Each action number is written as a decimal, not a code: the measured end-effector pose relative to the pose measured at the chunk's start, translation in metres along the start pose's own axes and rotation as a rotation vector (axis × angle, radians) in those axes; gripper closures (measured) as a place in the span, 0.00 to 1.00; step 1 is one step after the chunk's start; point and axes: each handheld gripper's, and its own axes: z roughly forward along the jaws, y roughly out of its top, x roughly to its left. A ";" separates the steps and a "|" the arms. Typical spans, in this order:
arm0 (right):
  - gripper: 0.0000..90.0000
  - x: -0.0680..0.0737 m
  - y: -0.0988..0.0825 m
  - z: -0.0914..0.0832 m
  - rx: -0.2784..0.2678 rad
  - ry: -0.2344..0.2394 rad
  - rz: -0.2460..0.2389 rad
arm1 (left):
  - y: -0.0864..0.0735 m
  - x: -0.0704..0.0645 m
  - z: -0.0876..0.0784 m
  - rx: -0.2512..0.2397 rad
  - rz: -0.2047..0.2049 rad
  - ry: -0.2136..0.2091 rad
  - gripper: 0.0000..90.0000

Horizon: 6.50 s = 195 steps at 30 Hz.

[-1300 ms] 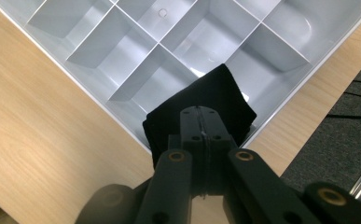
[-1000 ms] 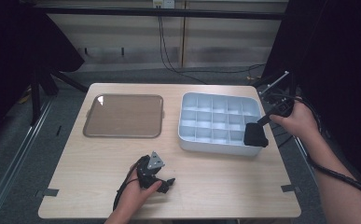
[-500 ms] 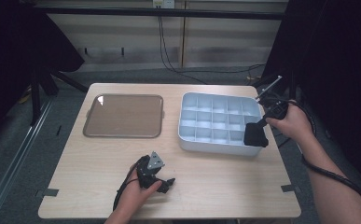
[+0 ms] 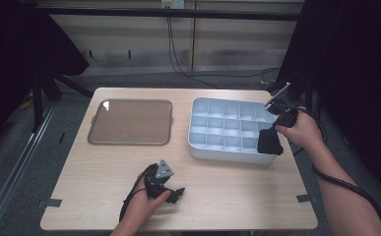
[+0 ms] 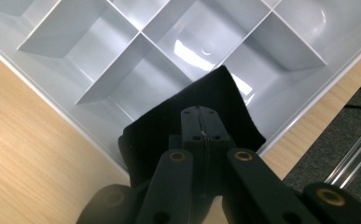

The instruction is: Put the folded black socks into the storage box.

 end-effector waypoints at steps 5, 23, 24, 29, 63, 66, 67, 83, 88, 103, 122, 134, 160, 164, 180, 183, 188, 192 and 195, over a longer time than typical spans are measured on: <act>1.00 0.000 0.004 0.008 0.005 -0.003 0.002 | 0.000 0.000 0.000 0.001 0.001 0.000 0.11; 1.00 0.001 0.001 0.033 0.069 -0.005 -0.007 | 0.000 0.000 0.000 -0.001 0.001 0.000 0.11; 1.00 0.001 0.001 0.034 0.070 -0.008 -0.007 | 0.000 0.000 0.000 -0.001 0.001 0.000 0.11; 1.00 0.002 0.001 0.036 0.089 -0.017 -0.017 | 0.000 0.000 0.000 0.001 0.001 0.001 0.11; 1.00 0.004 -0.023 0.074 0.095 -0.016 -0.015 | 0.000 0.000 -0.001 0.009 0.004 -0.002 0.11; 1.00 0.004 -0.024 0.074 0.091 -0.017 -0.011 | 0.000 0.000 -0.001 0.009 0.003 -0.002 0.12; 1.00 0.004 -0.023 0.074 0.095 -0.022 -0.011 | 0.000 0.000 -0.001 0.009 0.003 -0.001 0.12; 1.00 0.002 -0.026 0.070 0.066 -0.013 0.003 | 0.000 0.000 -0.001 0.010 0.002 -0.002 0.12; 0.98 0.000 -0.024 0.067 0.072 -0.042 -0.008 | 0.000 -0.001 0.000 0.002 -0.008 -0.001 0.12; 0.91 -0.003 -0.019 0.050 0.054 -0.032 -0.002 | 0.000 -0.001 0.000 0.002 -0.003 0.001 0.11; 0.62 0.002 -0.020 0.027 0.021 -0.010 0.004 | 0.000 -0.001 0.000 0.001 -0.003 0.001 0.11; 0.50 0.009 -0.022 0.016 0.014 -0.007 -0.021 | -0.001 -0.001 0.000 -0.002 -0.006 -0.002 0.11; 0.37 0.036 -0.021 0.000 -0.017 0.024 -0.091 | -0.001 -0.001 0.000 -0.002 -0.006 -0.003 0.11; 0.36 0.042 -0.021 -0.002 -0.025 0.032 -0.109 | -0.001 -0.001 0.000 -0.002 -0.006 -0.003 0.11; 0.33 0.074 -0.021 -0.002 -0.045 0.057 -0.202 | -0.001 -0.002 0.000 -0.001 -0.010 -0.004 0.11; 0.33 0.079 -0.022 -0.001 -0.046 0.064 -0.212 | -0.001 -0.002 0.000 -0.001 -0.010 -0.004 0.11; 0.33 0.086 -0.025 -0.001 -0.054 0.071 -0.224 | -0.001 -0.001 -0.001 0.007 -0.001 -0.004 0.11; 0.32 0.093 -0.027 0.001 -0.074 0.083 -0.242 | -0.001 -0.001 -0.001 0.007 -0.001 -0.004 0.11; 0.32 0.100 -0.030 0.002 -0.075 0.087 -0.253 | -0.001 -0.001 -0.001 0.006 -0.001 -0.005 0.11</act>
